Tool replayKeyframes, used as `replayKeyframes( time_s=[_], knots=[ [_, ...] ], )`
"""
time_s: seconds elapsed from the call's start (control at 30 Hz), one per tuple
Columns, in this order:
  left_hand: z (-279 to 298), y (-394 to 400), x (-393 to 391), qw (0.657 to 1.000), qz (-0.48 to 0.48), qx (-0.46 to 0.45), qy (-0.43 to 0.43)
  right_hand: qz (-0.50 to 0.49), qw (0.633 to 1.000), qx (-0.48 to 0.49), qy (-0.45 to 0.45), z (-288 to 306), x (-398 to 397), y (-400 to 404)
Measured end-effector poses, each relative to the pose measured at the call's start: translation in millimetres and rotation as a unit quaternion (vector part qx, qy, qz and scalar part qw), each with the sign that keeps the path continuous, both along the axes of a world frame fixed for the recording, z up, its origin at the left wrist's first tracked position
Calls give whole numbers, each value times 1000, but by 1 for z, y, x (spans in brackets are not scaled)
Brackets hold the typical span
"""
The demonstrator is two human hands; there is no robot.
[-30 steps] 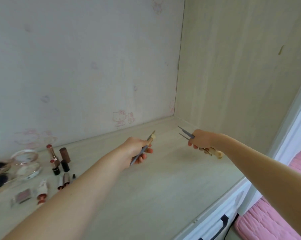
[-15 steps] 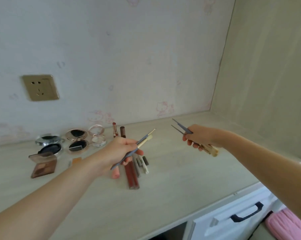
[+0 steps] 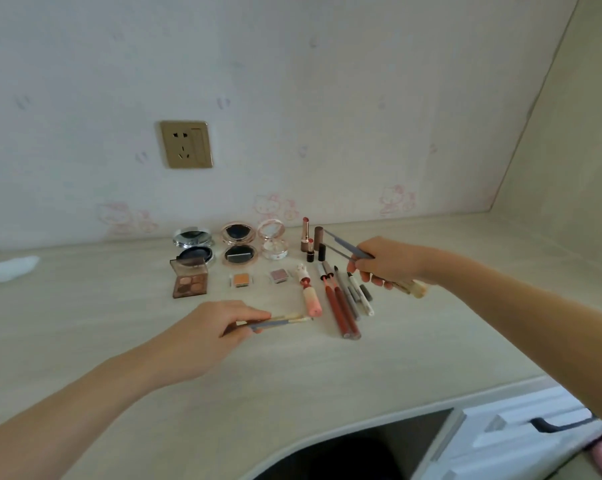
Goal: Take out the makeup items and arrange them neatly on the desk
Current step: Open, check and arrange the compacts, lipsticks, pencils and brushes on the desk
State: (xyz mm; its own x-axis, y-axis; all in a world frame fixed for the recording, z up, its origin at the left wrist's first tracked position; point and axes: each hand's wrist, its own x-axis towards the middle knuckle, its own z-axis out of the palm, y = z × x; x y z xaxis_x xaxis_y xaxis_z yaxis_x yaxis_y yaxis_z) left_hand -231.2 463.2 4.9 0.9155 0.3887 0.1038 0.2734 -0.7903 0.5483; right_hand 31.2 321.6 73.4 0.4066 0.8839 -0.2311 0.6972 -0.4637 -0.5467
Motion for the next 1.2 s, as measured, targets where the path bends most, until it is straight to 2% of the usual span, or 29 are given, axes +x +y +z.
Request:
replayKeyframes(
  time_s=[0.23, 0.6, 0.77, 0.97, 1.2],
  knots=[
    [-24, 11, -31, 990, -44, 127, 42, 74, 997, -17, -23, -15, -44, 38],
    [-46, 21, -36, 974, -55, 220, 17, 140, 988, -25, -58, -34, -76, 70],
    [-50, 20, -43, 981, -46, 189, -9, 177, 981, -35, -75, -34, -86, 79],
    [-59, 19, -52, 986, 48, 112, -115, 210, 967, -51, -135, -39, -98, 99],
    [-65, 25, -55, 975, 42, 139, -166, 237, 946, -30, -220, -61, -117, 122]
  ],
)
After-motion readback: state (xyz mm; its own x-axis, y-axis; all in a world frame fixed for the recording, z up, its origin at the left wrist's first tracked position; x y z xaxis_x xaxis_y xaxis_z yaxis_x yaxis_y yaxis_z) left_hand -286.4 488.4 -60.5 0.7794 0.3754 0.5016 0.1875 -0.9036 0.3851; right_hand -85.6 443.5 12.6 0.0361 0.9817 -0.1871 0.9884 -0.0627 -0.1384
